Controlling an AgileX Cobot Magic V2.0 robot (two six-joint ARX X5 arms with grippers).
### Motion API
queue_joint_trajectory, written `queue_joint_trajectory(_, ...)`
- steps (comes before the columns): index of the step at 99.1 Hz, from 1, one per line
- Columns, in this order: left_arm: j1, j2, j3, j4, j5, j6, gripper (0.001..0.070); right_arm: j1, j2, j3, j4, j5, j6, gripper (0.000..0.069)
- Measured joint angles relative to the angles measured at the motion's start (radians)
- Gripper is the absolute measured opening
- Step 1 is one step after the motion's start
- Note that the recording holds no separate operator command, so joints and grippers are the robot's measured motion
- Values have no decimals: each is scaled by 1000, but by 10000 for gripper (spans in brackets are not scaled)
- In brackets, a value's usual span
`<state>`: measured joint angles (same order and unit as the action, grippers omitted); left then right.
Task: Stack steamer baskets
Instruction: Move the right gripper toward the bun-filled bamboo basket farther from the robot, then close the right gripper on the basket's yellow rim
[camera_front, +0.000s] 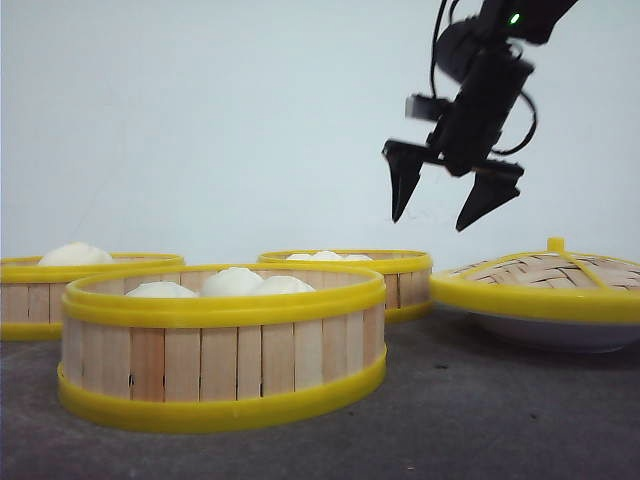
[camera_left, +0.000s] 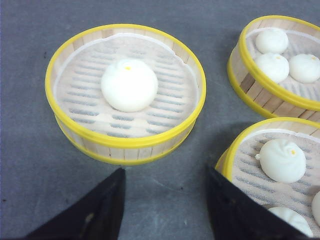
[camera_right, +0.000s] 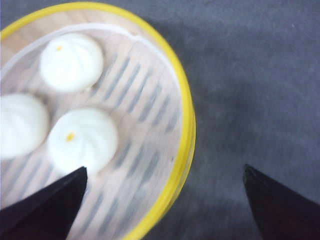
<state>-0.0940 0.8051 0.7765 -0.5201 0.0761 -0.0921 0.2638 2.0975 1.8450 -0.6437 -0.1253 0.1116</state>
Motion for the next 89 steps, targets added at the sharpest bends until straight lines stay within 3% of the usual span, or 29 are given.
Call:
queue_joint_trajectory(14,0,0,0,0,0,0,298,5,70,37,-2,32,0,592)
queue_joint_trajectory(30,0,0,0,0,0,0,298,14,106,37,12,51,0,370)
queue_joint_trajectory(59,0,0,0,0,0,0,298,26,136,37,56,75,2,149)
queue_joint_trajectory(89,0,0,0,0,0,0,298,29,141,37,134,79,53,30)
